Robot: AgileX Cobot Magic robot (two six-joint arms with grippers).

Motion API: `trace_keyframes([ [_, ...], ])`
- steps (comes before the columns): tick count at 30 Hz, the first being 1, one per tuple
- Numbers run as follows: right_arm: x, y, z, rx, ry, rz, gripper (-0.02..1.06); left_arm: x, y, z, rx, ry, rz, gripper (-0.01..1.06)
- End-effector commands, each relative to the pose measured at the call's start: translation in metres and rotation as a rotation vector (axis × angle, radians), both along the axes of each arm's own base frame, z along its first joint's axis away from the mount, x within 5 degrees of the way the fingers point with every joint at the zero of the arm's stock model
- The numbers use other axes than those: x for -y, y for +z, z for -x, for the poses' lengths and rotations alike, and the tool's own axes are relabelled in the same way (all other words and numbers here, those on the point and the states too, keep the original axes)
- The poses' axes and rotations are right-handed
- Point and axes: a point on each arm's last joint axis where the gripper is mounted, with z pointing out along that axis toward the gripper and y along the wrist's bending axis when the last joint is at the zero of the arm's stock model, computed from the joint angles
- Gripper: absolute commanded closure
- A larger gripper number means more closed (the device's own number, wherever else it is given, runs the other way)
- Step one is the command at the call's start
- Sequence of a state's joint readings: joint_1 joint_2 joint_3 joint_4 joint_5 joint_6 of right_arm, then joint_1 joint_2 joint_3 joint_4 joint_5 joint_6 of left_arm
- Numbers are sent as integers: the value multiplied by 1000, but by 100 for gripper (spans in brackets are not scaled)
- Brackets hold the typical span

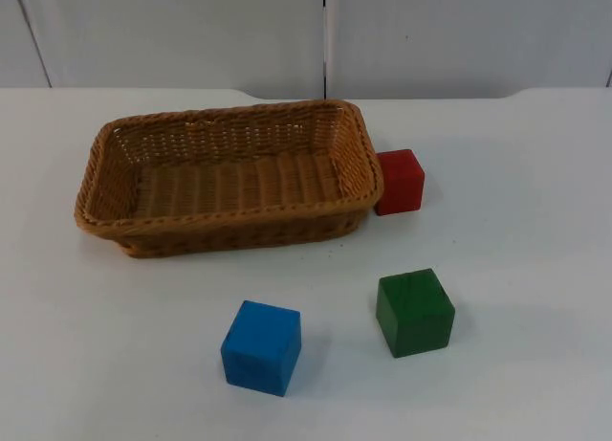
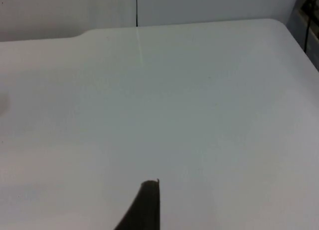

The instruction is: Pick up one cube with each hand and place exactly two cubes into the same basket, leaving the remaining cube outside.

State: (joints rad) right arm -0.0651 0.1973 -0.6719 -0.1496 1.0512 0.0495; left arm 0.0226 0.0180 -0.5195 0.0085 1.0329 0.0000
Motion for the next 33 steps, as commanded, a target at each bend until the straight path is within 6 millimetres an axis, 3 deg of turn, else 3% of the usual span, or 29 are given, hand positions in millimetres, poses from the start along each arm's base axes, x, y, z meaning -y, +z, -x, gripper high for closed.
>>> trace_keyframes([
  [1,1,9,-7,5,4,24,17,2,5,-6,10,-17,18,0],
  [14,3,28,-46,-103,11,19,17,2,15,-25,-15,-21,26,0],
  [22,3,37,-73,-174,25,-16,17,1,41,-38,2,-19,23,0],
  [27,-1,39,-94,-230,73,-58,17,1,57,-53,-29,-19,26,0],
  [33,-2,39,-120,-289,94,-86,17,2,62,-77,-108,-26,47,0],
])
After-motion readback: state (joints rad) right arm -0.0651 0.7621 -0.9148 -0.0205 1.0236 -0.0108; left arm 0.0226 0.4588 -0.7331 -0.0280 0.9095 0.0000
